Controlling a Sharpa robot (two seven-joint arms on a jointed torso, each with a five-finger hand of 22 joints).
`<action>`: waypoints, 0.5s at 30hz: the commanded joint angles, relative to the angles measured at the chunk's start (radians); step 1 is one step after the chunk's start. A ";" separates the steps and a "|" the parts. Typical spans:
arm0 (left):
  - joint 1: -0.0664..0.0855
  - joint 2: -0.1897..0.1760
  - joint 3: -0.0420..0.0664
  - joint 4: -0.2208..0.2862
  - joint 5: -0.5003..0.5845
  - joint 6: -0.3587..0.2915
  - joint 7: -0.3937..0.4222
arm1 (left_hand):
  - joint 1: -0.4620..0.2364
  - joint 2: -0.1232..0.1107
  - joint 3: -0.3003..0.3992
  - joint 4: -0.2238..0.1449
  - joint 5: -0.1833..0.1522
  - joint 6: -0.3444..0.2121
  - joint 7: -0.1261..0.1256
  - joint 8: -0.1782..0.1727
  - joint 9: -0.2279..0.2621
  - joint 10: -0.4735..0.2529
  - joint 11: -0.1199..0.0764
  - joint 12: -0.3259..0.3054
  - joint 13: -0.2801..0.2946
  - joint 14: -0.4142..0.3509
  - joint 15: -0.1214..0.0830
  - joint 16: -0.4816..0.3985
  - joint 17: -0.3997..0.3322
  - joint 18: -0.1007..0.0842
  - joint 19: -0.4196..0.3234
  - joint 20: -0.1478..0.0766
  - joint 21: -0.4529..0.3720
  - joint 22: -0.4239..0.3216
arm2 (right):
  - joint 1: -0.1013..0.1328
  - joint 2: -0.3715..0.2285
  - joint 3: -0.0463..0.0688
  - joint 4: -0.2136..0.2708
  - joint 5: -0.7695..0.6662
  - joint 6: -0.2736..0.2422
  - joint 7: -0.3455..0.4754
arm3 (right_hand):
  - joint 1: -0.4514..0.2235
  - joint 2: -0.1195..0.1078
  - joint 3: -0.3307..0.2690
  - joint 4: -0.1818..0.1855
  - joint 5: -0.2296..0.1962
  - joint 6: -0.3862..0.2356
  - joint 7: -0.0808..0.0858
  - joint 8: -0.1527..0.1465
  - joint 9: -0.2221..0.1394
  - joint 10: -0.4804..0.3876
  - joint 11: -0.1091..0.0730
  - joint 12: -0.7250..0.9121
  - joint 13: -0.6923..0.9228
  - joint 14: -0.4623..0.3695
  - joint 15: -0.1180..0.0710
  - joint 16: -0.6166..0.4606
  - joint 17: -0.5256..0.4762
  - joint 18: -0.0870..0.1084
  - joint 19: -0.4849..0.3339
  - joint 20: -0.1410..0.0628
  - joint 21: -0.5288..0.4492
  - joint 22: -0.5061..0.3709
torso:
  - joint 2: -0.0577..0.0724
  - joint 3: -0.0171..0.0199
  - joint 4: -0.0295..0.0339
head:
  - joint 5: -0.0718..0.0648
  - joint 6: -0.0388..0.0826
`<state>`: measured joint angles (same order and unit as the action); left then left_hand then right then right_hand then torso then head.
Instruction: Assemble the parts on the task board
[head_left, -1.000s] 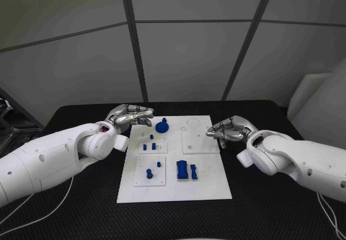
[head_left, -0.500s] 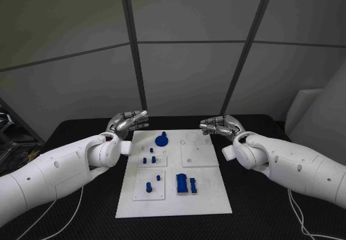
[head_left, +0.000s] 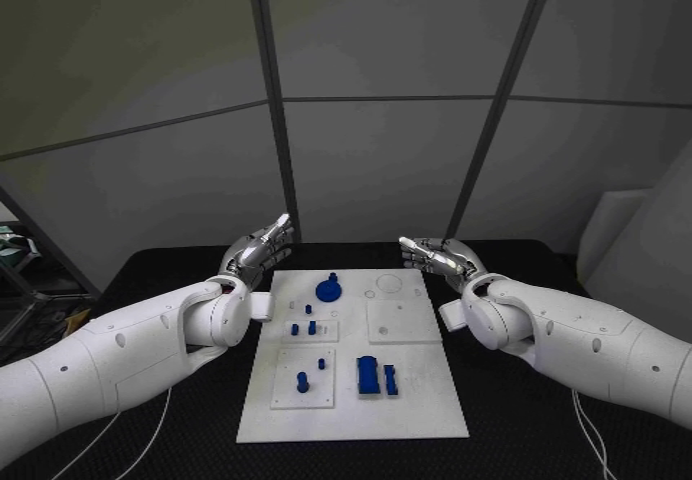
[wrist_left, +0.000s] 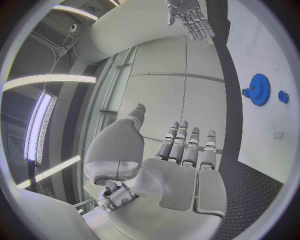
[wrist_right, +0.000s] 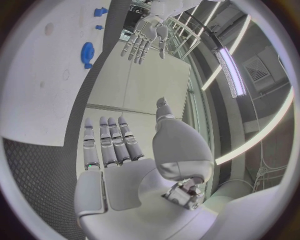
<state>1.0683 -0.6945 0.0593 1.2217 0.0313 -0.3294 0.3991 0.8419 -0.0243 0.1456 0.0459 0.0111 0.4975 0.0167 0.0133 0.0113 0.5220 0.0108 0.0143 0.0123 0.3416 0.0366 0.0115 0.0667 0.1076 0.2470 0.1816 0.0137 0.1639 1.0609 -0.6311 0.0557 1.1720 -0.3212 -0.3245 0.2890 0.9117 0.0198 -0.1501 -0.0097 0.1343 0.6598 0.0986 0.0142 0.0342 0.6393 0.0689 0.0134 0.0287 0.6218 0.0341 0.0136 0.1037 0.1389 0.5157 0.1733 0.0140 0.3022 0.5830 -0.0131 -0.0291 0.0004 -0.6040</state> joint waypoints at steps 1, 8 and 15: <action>-0.001 -0.015 -0.009 0.065 -0.012 -0.126 0.040 | -0.276 0.024 -0.048 -0.046 -0.011 -0.163 -0.017 -0.013 -0.011 -0.171 -0.011 -0.014 -0.012 -0.112 -0.037 -0.012 -0.067 -0.033 -0.080 -0.060 -0.014 -0.054 | 0.001 -0.024 -0.008 0.073 0.092 -0.127 0.072 | -0.287 -0.020 0.047 0.010 -0.042 -0.208 -0.099 -0.014 -0.034 -0.202 -0.069 -0.013 -0.029 -0.196 -0.034 -0.014 -0.033 -0.047 -0.163 -0.054 -0.014 -0.095 | -0.033 0.0114 0.0251 | 0.000 0.003; -0.012 -0.060 -0.041 0.246 -0.024 -0.327 0.092 | -0.417 0.024 -0.070 -0.046 -0.011 -0.247 -0.017 -0.013 -0.011 -0.259 -0.011 -0.014 -0.012 -0.169 -0.037 -0.012 -0.067 -0.108 -0.121 -0.092 -0.014 -0.081 | -0.007 -0.102 -0.038 0.277 0.236 -0.327 0.172 | -0.452 -0.020 0.074 0.010 -0.134 -0.327 -0.099 -0.014 -0.034 -0.317 -0.069 -0.013 -0.029 -0.308 -0.034 -0.014 -0.104 -0.063 -0.255 -0.086 -0.014 -0.150 | -0.039 0.0131 0.0291 | 0.000 0.004; -0.018 -0.083 -0.058 0.339 -0.031 -0.431 0.118 | -0.526 0.024 -0.146 -0.046 -0.011 -0.311 -0.017 -0.013 -0.011 -0.326 -0.011 -0.014 -0.012 -0.213 -0.037 -0.012 -0.067 -0.108 -0.151 -0.182 -0.014 -0.164 | -0.011 -0.144 -0.054 0.386 0.313 -0.434 0.225 | -0.566 -0.020 0.150 0.010 -0.134 -0.410 -0.099 -0.014 -0.034 -0.397 -0.069 -0.013 -0.029 -0.386 -0.034 -0.014 -0.104 -0.139 -0.320 -0.173 -0.014 -0.188 | -0.039 0.0131 0.0291 | 0.000 0.004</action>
<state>1.0492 -0.7758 0.0013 1.5500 0.0196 -0.6548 0.4667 0.4322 -0.0014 0.0420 0.0032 0.0071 0.2557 0.0011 0.0048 0.0023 0.2677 0.0008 0.0069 0.0024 0.1750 0.0021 0.0068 0.0047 0.0002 0.1275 0.0834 0.0063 0.0619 1.0488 -0.7718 0.0021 1.5449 -0.0879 -0.6498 0.4414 0.4722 0.0016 -0.0494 -0.0003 0.0284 0.3416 0.0081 0.0049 0.0031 0.3311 0.0053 0.0074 0.0028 0.3217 0.0022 0.0047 0.0101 0.0610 0.2684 0.0773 0.0067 0.1563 0.5452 -0.0004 -0.0009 -0.0001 -0.5998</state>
